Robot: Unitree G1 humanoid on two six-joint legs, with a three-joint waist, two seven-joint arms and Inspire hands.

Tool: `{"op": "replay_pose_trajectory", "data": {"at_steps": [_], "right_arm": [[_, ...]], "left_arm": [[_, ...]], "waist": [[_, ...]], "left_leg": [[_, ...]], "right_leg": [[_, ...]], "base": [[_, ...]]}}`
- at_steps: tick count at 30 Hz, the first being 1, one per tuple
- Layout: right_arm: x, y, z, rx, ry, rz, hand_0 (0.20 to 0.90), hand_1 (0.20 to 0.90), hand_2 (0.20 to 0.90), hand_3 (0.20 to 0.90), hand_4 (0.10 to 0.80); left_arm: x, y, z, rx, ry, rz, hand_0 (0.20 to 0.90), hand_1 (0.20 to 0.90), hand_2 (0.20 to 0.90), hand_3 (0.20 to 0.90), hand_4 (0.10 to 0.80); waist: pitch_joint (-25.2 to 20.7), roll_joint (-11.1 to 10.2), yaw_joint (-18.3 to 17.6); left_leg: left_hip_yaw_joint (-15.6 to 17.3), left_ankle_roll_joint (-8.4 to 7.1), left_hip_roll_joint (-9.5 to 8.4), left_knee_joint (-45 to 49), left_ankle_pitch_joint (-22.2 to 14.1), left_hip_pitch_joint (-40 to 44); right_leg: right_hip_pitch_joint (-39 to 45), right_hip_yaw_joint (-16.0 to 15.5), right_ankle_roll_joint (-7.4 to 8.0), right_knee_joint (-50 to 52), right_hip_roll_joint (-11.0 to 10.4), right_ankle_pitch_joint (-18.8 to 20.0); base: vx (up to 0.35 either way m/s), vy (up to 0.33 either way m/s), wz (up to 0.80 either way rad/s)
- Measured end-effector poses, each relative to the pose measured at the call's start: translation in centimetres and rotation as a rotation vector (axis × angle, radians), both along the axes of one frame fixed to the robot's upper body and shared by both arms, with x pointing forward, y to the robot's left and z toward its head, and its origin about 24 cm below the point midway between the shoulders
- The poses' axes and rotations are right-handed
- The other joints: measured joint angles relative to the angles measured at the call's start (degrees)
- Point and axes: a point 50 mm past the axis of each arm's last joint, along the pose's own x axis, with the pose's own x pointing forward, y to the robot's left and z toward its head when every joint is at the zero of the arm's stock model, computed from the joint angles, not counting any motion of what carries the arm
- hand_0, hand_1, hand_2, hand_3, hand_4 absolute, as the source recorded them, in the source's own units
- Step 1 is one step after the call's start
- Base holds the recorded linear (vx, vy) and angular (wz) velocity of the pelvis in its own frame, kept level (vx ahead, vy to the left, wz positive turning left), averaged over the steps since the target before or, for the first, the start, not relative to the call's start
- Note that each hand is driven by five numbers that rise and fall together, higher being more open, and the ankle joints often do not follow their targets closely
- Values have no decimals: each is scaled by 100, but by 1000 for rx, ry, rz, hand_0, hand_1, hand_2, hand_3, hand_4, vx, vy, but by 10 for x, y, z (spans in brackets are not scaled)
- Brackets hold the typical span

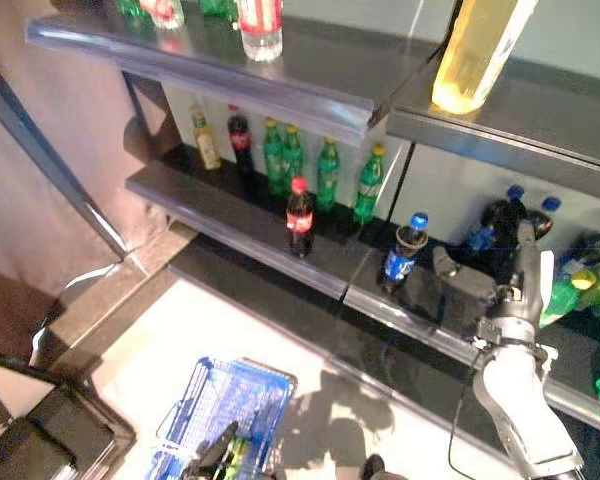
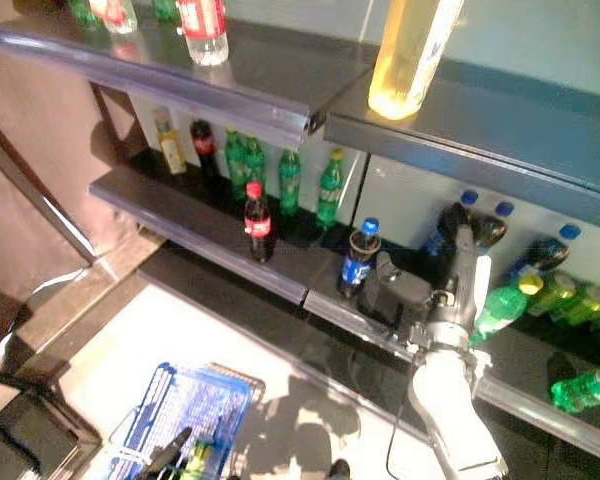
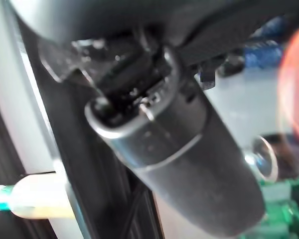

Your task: Pick up the drink and place into the basket.

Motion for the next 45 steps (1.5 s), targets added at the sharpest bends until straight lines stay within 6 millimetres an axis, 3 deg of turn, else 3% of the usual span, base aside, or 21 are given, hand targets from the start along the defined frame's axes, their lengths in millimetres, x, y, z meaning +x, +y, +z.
{"op": "replay_pose_trajectory", "data": {"at_steps": [4,8,16,25,34,45], "right_arm": [[35,18,40,-5,-157,39,900,900,900,900,800],[46,26,55,9,-208,42,900,900,900,900,800],[47,28,57,40,-226,-28,900,900,900,900,800],[58,35,92,79,-356,-74,900,900,900,900,800],[63,36,85,99,-317,-102,900,900,900,900,800],[79,38,97,144,-314,-101,900,900,900,900,800]], "left_arm": [[62,-10,21,22,-181,-99,300,300,300,200,100],[91,-18,36,25,-286,-140,300,300,300,200,100],[107,-18,45,-9,-345,-68,300,300,300,200,100],[118,-20,52,-26,-382,-60,300,300,300,200,100],[120,-21,54,-36,-393,-51,300,300,300,200,100],[127,-23,59,-40,-423,-55,300,300,300,200,100]], "waist": [[825,154,52],[1326,264,162],[1702,298,133],[1875,319,141],[1917,303,151],[1955,332,286]], "left_leg": [[-116,38,3,774,-56,-983],[-132,66,11,989,-12,-1336],[-116,92,-12,1147,13,-1668],[-65,93,2,1123,12,-1771],[14,93,11,1101,11,-1773],[52,90,46,1193,7,-2042]], "right_leg": [[-891,56,-165,625,-128,0],[-1256,84,-231,864,-187,-15],[-1645,183,-274,1034,-241,51],[-1825,205,-287,1093,-233,53],[-1883,230,-308,1095,-226,67],[-2172,312,-349,1125,-199,70]], "base": [[-249,16,4],[-143,25,3],[-72,20,-3],[-9,3,-1],[5,-2,-4],[22,-3,-2]]}}
